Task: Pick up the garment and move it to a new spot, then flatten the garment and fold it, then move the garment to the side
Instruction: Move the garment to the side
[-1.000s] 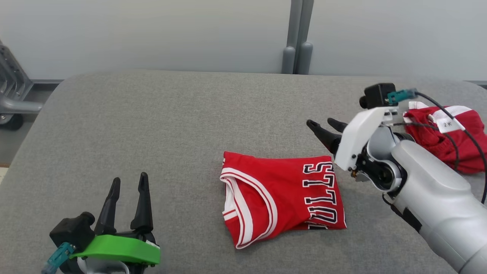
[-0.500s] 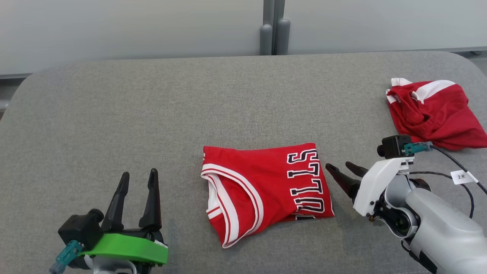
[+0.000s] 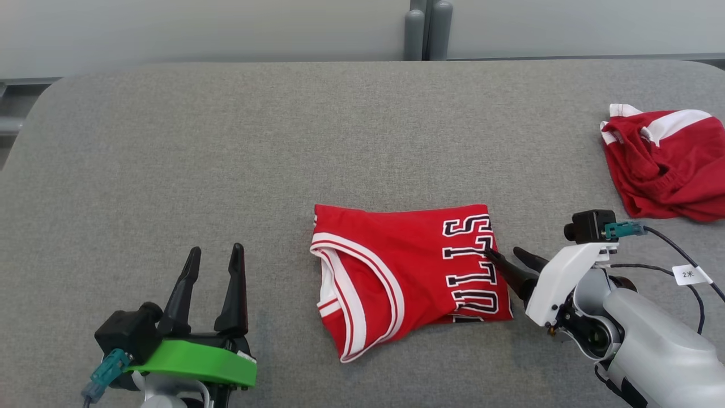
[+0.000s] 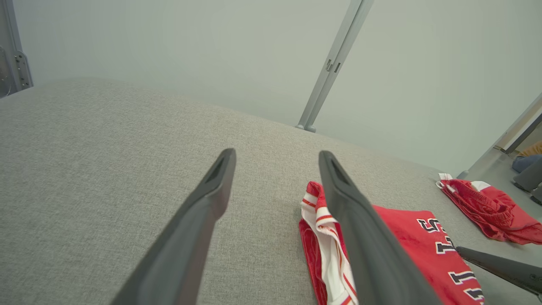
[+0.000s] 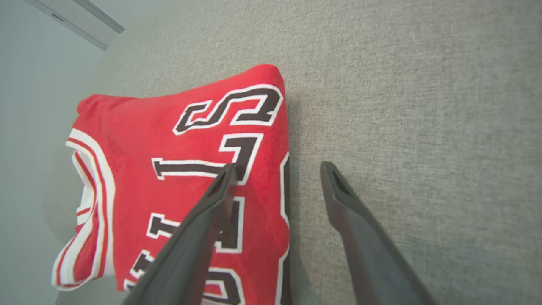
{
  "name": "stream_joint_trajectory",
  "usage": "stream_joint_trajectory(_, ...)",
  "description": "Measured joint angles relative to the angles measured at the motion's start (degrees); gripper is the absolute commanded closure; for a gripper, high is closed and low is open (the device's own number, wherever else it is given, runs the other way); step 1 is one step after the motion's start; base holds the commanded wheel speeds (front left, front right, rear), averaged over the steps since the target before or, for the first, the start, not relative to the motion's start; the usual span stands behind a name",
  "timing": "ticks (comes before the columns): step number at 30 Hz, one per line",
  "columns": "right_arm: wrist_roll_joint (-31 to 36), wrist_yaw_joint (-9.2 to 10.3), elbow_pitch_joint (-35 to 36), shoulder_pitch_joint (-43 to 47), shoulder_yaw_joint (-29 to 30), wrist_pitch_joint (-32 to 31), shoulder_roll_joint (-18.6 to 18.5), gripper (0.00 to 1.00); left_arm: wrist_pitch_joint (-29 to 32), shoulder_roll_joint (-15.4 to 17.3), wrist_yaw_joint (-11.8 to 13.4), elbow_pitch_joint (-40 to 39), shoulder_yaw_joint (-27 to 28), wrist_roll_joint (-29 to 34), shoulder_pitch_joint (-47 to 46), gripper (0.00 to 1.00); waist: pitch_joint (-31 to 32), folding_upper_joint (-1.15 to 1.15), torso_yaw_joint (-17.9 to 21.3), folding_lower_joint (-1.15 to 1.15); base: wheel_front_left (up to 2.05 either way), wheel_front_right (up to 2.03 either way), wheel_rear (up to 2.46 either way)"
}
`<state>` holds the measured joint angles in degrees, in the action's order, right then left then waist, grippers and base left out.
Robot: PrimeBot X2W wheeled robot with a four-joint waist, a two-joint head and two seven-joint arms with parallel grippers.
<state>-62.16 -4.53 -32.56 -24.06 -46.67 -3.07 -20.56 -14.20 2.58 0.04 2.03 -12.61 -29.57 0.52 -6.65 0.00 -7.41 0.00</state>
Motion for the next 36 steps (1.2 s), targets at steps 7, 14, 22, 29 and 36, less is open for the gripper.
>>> stream_joint_trajectory(7,-1.4,-0.54,-2.0,-0.1,-0.1,-1.6,0.8,0.5,0.0,0.0,0.0,0.4,-0.1,0.0,-0.7,0.0,-1.0,0.0,-1.8,0.0,0.0,0.0,0.0)
stream_joint_trajectory(14,-2.0,-1.6,-2.2,-1.6,-0.7,-2.8,1.9,1.0,0.0,0.0,0.0,0.9,0.8,0.0,-0.7,0.0,-1.4,0.0,-2.7,0.0,0.0,0.0,0.0)
stream_joint_trajectory(22,-2.0,-2.01,-2.2,-3.2,-0.5,-2.5,1.6,1.0,0.0,0.0,0.2,1.3,1.5,0.0,-0.8,0.0,-0.9,0.0,-2.1,0.0,0.0,0.0,0.0)
stream_joint_trajectory(29,-2.8,-2.03,-2.1,-4.3,1.3,-2.0,-1.1,1.0,0.0,0.0,0.4,1.4,1.6,0.0,-0.7,0.0,0.0,0.0,-0.6,0.0,0.0,0.0,0.0)
stream_joint_trajectory(36,-3.0,-2.03,-2.1,-9.0,3.9,-2.0,-6.2,1.0,0.0,0.0,0.5,1.6,1.6,0.0,-0.6,0.0,1.0,0.0,1.1,0.0,0.0,0.0,0.0)
